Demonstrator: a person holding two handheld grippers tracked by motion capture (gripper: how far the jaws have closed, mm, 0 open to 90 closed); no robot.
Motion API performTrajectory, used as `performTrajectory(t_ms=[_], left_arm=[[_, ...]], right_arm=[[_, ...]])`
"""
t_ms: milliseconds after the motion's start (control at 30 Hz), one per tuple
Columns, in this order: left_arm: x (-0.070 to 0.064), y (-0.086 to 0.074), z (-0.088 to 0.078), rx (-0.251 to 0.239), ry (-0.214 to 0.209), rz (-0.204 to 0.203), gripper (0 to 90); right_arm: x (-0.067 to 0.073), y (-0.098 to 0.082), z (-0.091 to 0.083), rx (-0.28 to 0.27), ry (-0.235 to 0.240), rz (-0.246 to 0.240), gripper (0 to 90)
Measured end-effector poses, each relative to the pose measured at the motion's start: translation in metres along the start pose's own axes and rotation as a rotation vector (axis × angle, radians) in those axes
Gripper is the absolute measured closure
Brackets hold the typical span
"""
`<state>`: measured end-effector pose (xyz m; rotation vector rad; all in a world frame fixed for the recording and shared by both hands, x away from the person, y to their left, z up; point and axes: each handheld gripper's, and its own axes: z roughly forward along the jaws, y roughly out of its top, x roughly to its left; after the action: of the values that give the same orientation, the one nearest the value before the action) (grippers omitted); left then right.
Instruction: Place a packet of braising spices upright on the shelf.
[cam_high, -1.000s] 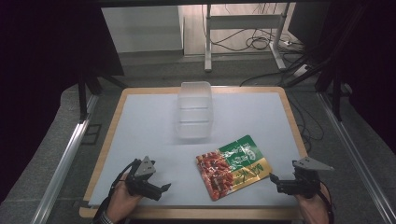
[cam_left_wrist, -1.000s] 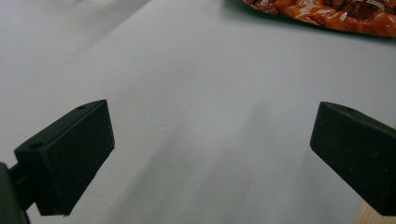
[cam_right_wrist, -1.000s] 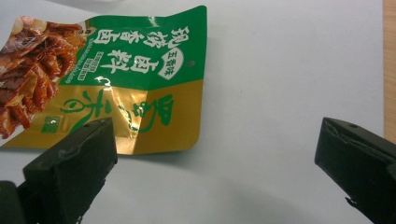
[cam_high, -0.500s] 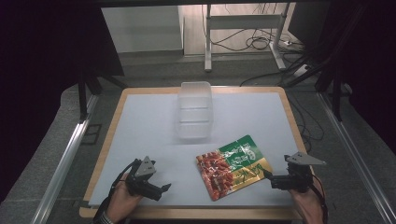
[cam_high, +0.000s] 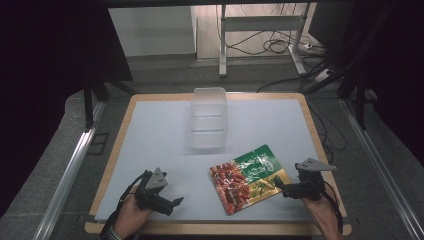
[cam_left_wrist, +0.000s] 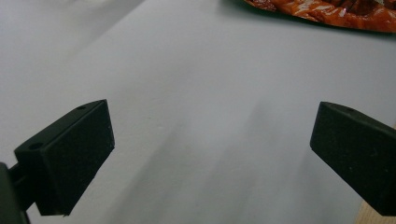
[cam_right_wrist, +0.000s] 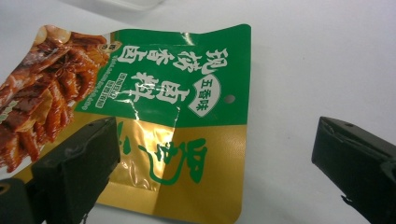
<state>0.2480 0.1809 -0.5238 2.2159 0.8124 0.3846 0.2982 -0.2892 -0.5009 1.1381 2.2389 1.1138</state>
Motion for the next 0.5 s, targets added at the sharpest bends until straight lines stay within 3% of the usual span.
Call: performTrajectory(t_ms=[333, 500], left_arm=[[0.000, 0.000, 0.001, 0.004, -0.003, 0.004, 0.0], [-0.001, 0.000, 0.001, 0.006, -0.002, 0.007, 0.0]], right_arm=[[0.001, 0.003, 0.014, 0.029, 0.014, 0.012, 1.6], [0.001, 0.004, 0.023, 0.071, 0.022, 0.012, 4.4]])
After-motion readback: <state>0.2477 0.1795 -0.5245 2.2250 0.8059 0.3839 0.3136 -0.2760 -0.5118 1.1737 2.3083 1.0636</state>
